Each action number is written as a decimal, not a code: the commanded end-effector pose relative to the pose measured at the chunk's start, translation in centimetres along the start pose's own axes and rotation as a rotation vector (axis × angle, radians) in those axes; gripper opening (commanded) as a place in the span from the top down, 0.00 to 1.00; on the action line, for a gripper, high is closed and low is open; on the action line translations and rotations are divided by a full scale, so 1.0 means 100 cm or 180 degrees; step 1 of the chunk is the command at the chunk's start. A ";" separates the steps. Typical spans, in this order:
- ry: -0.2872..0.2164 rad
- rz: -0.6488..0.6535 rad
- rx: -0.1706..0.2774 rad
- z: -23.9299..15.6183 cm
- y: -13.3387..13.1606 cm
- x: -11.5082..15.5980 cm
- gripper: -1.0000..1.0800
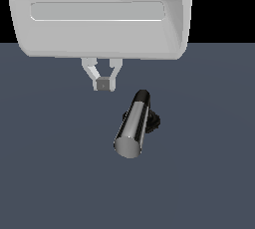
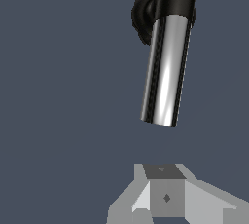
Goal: Turn on the faucet by rotating a designated handle.
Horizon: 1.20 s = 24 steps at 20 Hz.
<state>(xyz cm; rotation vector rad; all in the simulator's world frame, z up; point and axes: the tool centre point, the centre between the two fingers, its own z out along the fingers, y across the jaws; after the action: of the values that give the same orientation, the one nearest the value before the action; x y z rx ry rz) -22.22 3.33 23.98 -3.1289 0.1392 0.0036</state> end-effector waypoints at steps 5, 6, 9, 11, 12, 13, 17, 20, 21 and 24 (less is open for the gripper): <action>0.0004 0.0056 -0.0007 0.044 -0.006 0.008 1.00; 0.0005 0.0065 -0.0008 0.051 -0.007 0.009 1.00; 0.0006 0.0089 -0.0011 0.070 -0.010 0.013 1.00; 0.0006 0.0104 -0.0012 0.082 -0.011 0.015 1.00; 0.0006 0.0111 -0.0013 0.087 -0.012 0.016 1.00; 0.0006 0.0117 -0.0014 0.092 -0.013 0.018 1.00; 0.0007 0.0139 -0.0016 0.109 -0.015 0.022 1.00; 0.0008 0.0151 -0.0018 0.119 -0.016 0.024 1.00; 0.0008 0.0155 -0.0019 0.121 -0.017 0.025 1.00; 0.0008 0.0162 -0.0021 0.127 -0.017 0.026 1.00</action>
<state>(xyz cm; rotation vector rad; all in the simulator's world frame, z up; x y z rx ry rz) -19.59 4.92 11.62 -3.1312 0.2173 0.0016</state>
